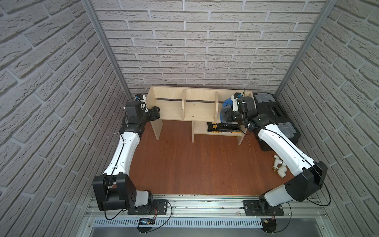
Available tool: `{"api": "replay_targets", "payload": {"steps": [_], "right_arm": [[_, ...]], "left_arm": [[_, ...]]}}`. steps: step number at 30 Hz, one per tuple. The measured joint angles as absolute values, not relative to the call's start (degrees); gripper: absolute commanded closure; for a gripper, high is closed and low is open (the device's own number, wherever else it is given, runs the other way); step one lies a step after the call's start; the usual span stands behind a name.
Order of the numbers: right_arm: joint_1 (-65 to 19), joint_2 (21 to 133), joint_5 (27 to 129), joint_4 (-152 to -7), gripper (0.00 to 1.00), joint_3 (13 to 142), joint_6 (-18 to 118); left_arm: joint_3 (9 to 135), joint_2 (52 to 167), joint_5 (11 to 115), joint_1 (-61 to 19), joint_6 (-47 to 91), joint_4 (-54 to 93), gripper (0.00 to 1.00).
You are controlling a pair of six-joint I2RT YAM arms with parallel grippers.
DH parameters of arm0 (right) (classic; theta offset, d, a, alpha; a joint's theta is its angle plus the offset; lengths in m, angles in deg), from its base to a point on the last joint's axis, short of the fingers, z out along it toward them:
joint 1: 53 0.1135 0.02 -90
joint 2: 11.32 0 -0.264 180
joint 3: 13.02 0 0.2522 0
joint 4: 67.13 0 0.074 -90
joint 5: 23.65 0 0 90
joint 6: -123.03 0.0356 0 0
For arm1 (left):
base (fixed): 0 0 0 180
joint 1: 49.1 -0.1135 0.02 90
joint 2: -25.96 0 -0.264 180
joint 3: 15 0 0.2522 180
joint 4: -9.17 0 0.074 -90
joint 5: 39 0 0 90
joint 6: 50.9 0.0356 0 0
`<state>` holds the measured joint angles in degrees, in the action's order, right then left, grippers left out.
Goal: Wipe the bookshelf clean with a cloth
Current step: Hold the shelf at the center of the board.
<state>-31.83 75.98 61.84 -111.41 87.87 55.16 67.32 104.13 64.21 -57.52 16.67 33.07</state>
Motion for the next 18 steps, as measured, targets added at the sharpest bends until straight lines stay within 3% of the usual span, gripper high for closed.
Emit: {"api": "replay_targets", "payload": {"steps": [6, 12, 18], "right_arm": [[-31.9, 77.03, 58.49, -111.93, 0.97, 88.96, 55.02], [-32.73, 76.97, 52.75, -114.36, 0.97, 89.93, 54.06], [-32.81, 77.75, 53.71, -115.56, 0.97, 91.17, 54.08]], "left_arm": [[66.82, 103.78, 59.69, -57.04, 17.37, 33.41, 0.84], [66.82, 102.01, 55.29, -54.6, 24.32, 36.47, 1.0], [66.36, 99.76, 52.04, -52.5, 25.15, 39.56, 1.0]]}}
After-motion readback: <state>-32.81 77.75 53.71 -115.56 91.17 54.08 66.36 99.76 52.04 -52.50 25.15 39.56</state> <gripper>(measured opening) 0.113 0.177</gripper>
